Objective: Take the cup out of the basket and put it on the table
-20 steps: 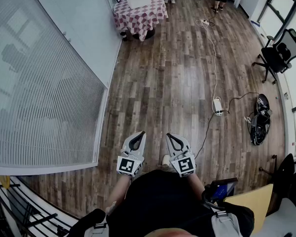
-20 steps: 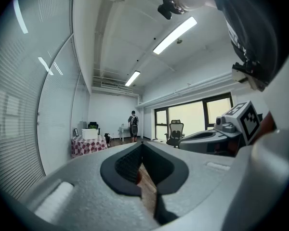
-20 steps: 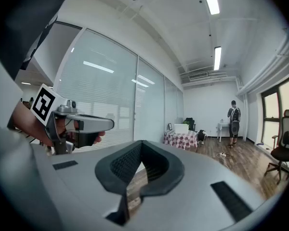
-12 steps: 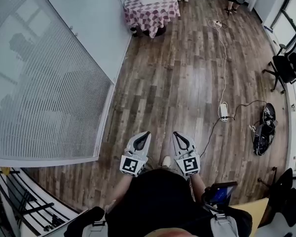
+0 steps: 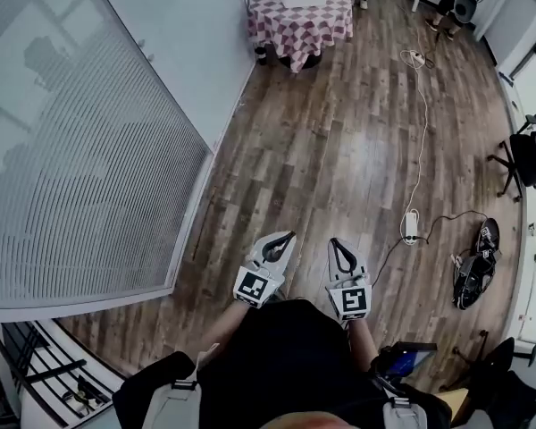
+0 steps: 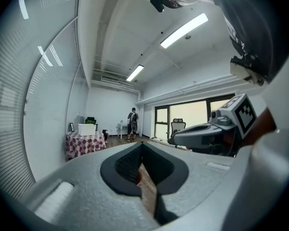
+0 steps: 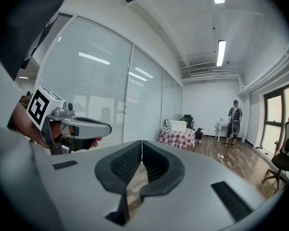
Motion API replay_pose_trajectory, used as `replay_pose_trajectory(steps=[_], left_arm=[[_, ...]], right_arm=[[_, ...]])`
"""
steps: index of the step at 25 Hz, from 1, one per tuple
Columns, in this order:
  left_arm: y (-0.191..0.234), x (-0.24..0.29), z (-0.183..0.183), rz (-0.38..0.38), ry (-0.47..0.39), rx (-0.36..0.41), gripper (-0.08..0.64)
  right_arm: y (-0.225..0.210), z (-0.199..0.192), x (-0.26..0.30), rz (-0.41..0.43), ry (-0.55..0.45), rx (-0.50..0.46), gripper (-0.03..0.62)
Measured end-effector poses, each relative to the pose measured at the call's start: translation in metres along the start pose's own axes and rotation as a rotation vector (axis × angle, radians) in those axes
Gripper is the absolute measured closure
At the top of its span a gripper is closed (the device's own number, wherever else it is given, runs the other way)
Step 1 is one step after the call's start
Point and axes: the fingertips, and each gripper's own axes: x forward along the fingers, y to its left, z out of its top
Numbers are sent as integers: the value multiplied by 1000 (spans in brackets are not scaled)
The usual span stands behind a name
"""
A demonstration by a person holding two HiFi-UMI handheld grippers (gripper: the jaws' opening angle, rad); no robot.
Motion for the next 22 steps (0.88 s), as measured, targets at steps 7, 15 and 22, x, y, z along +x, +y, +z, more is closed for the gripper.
replay_pose_trajectory(steps=[7,15,22], left_arm=[[125,71,23,-24,-55,10,555],[244,108,12,9,-29,20,555],[291,147,2,-5,21,-20,555]], right_arm=[[-32,48,132,-9,42,-68,580],[-25,86,241,72,13,-183,581],[-42,82,306,90,29,-102,580]])
